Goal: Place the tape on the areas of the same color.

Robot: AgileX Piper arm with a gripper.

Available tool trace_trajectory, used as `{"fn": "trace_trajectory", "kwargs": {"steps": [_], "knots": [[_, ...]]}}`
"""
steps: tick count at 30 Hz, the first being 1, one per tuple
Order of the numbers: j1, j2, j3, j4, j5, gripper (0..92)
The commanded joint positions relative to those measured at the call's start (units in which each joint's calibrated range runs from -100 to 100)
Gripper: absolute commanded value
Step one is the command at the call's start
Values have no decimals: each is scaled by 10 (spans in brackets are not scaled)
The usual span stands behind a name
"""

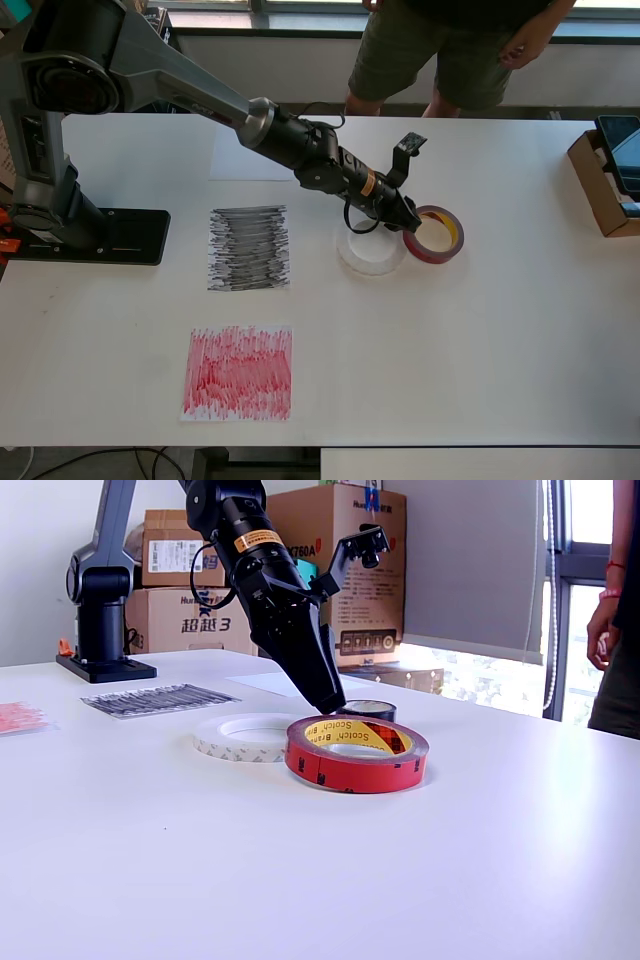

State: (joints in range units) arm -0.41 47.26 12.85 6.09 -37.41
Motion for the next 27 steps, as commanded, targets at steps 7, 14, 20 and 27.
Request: {"fn": "trace_trajectory", "kwargs": {"steps": [7,14,20,27], "knots": [[4,17,-11,-1,-2,563],[3,52,-57,-1,0,591],[3,80,-91,-1,2,580],[3,83,-83,0,2,484]]}}
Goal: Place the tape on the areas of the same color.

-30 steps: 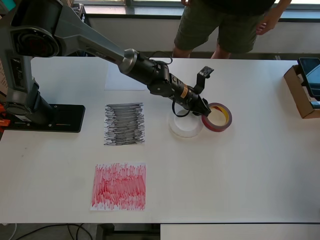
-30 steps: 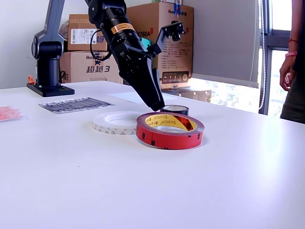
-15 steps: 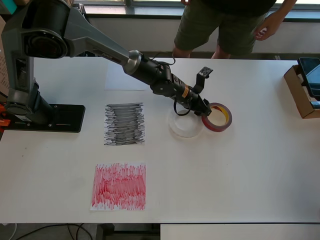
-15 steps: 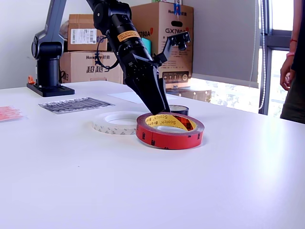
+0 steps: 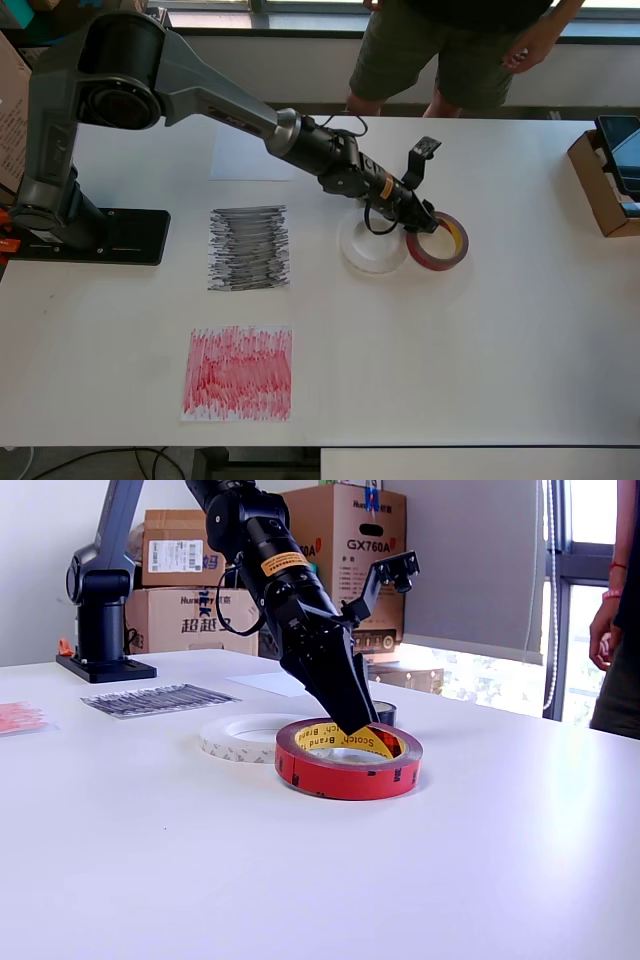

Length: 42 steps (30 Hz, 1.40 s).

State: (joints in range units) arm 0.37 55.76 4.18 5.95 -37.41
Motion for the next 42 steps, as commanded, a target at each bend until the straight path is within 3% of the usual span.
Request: {"fn": "trace_trajectory", "kwargs": {"steps": [1,10,14,28,33,42], "knots": [[-4,-2,4,1,2,456],[-6,-1,5,10,2,111],[-7,-1,6,10,2,1],[3,-62,28,11,3,0],[13,-122,61,11,38,0],[9,-323,243,11,41,0]]}}
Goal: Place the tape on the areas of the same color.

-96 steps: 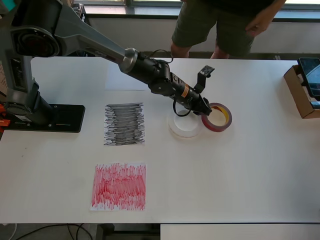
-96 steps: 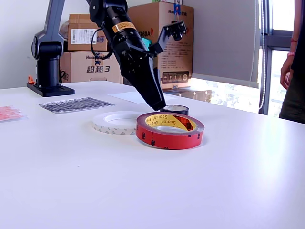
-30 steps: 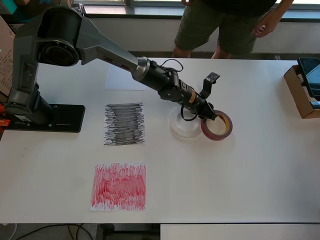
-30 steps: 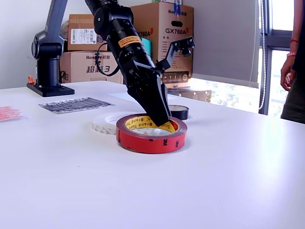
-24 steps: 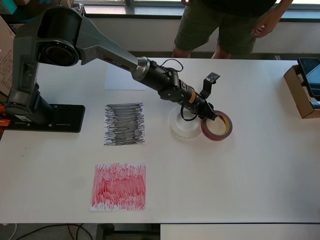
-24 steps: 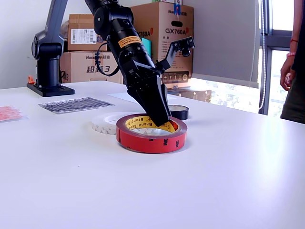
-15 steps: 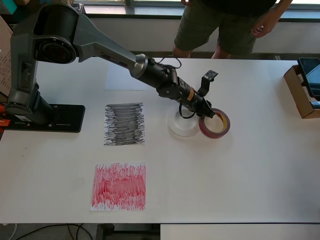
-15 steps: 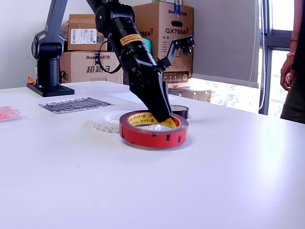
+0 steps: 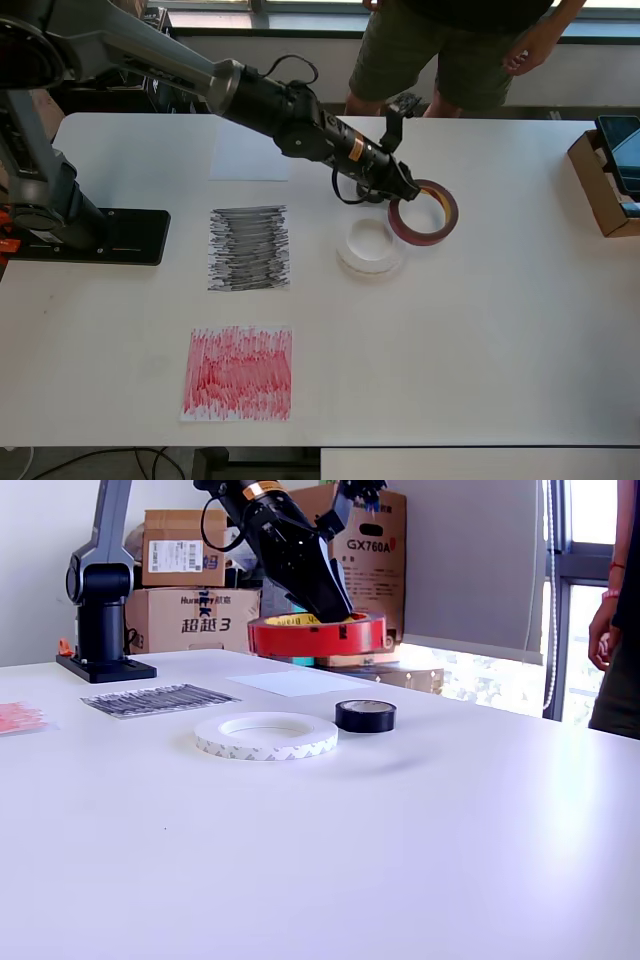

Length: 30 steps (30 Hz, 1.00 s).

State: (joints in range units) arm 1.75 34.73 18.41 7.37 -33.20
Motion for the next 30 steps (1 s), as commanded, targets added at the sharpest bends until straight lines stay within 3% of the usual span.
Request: {"fn": "trace_trajectory", "kwargs": {"steps": [1,11,30], "knots": [[-6,-138,126,-3,-4,0],[-39,-356,341,-4,-5,0],[-193,-520,504,-4,-5,0]]}}
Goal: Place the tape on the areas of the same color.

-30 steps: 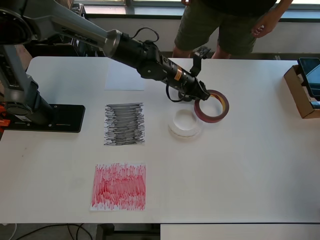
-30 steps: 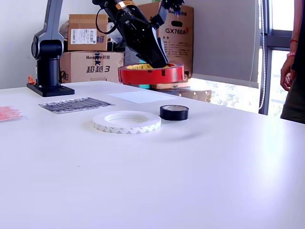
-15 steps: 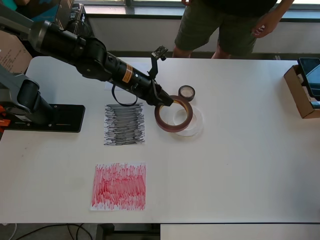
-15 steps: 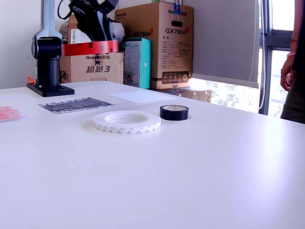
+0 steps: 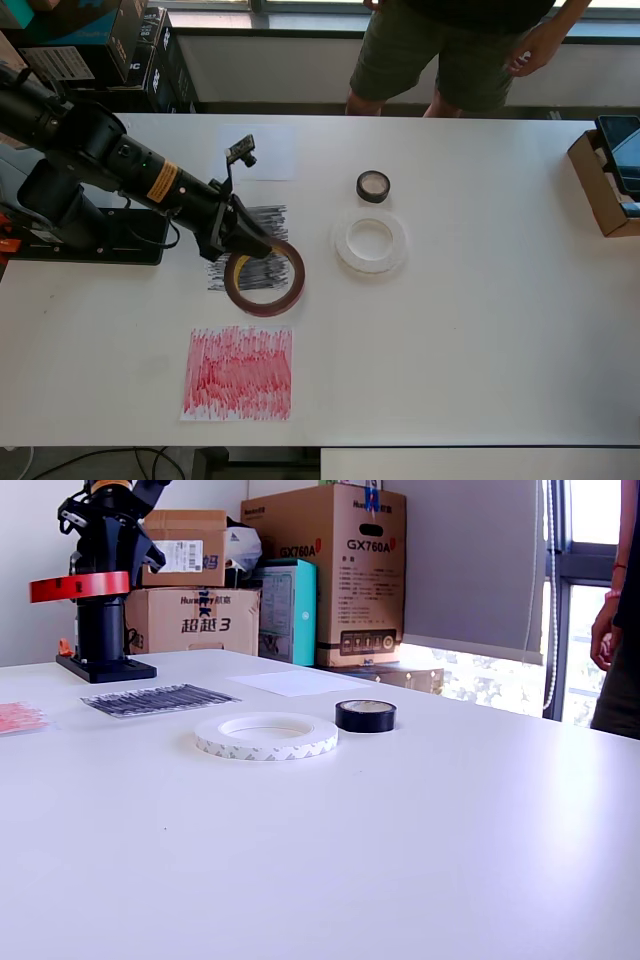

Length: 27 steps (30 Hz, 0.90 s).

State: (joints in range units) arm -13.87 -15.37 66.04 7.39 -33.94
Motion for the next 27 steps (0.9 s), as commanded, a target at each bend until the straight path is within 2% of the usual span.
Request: {"fn": "trace_trajectory", "kwargs": {"steps": [1,16,27], "knots": [[-46,-19,32,-4,2,0],[-180,-9,67,-3,1,0],[-185,120,22,-12,-46,0]]}}
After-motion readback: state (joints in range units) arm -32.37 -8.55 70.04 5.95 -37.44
